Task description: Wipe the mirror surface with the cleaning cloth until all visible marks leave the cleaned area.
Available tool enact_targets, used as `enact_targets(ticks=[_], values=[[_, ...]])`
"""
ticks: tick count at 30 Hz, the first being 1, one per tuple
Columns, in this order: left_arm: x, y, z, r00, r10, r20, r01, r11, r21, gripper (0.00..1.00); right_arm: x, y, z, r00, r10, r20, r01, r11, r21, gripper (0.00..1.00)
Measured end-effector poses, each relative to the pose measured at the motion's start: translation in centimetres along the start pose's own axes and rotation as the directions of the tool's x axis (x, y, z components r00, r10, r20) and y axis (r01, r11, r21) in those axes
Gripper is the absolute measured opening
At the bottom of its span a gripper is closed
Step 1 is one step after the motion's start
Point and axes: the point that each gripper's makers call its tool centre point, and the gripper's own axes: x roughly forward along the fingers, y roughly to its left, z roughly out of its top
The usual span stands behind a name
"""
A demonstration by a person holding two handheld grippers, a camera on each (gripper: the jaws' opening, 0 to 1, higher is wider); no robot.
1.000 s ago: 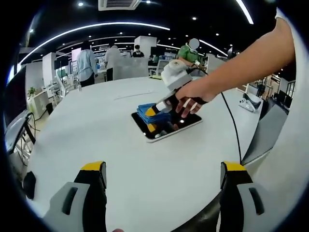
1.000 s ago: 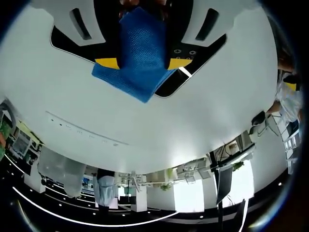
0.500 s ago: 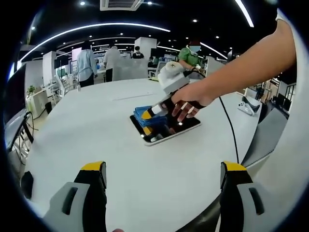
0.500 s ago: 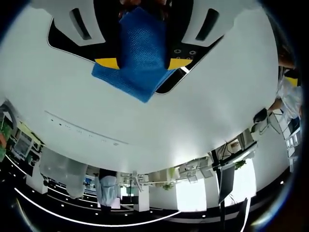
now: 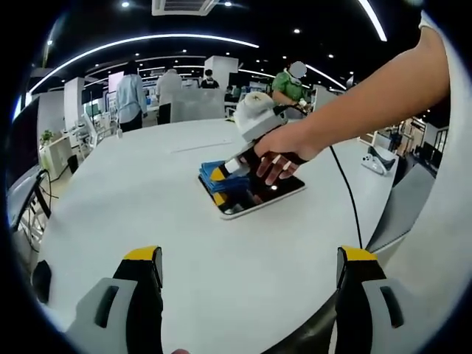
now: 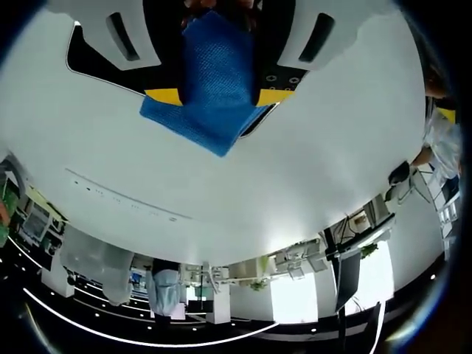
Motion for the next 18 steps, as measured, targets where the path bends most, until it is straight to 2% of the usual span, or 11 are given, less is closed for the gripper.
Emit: enact_targets(ticks=[18], values=[[-0.5, 0.3, -0.4, 1.000, -0.025, -0.006, 0.025, 1.000, 0.007, 0.99, 0.4, 1.1, 0.3, 1.000, 0.000, -0.008, 0.000, 1.000, -0.008, 0.33]])
